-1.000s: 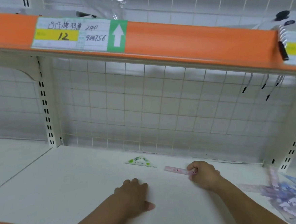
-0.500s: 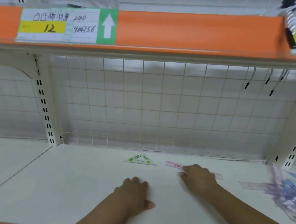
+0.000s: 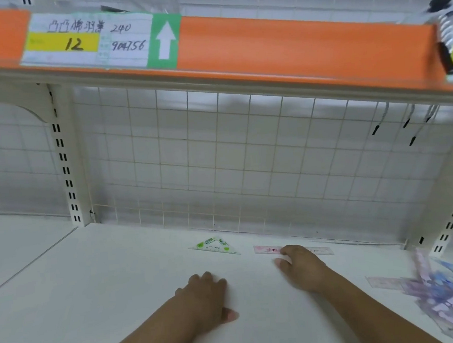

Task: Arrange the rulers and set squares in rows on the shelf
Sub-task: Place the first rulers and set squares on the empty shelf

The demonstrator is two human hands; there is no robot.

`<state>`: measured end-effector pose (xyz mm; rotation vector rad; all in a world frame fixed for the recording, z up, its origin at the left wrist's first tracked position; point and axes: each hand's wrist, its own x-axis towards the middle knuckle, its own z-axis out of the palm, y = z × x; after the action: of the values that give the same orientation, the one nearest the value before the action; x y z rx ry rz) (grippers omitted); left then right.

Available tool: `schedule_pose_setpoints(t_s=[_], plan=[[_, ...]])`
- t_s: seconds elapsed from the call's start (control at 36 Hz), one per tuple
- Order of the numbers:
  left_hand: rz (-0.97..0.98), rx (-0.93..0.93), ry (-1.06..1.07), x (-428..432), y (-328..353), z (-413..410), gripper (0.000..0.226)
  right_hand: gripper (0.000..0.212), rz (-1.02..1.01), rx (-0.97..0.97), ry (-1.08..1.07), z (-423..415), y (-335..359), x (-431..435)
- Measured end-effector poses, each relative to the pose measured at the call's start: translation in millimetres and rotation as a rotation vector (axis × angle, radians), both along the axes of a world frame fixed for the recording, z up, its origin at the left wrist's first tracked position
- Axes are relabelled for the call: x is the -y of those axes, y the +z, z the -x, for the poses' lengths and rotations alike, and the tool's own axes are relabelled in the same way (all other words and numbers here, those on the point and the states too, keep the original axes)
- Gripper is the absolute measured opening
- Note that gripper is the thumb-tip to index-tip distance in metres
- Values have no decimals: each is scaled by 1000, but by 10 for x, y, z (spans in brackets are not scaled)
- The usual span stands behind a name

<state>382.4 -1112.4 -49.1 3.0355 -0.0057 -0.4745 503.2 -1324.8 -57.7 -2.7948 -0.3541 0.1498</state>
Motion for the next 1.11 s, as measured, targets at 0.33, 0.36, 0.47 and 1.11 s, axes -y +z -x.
schedule_pose_setpoints(t_s=[0.33, 0.36, 0.47, 1.11], plan=[[-24, 4, -6, 17, 32, 29, 62, 58, 67, 20, -16, 74, -6, 33], [-28, 3, -7, 21, 37, 33, 62, 58, 66, 20, -16, 83, -4, 44], [-30, -8, -5, 34, 65, 43, 62, 57, 58, 47, -6, 145, 49, 78], [13, 155, 174, 404, 243, 397, 46, 31, 99, 98, 185, 818, 281, 218]])
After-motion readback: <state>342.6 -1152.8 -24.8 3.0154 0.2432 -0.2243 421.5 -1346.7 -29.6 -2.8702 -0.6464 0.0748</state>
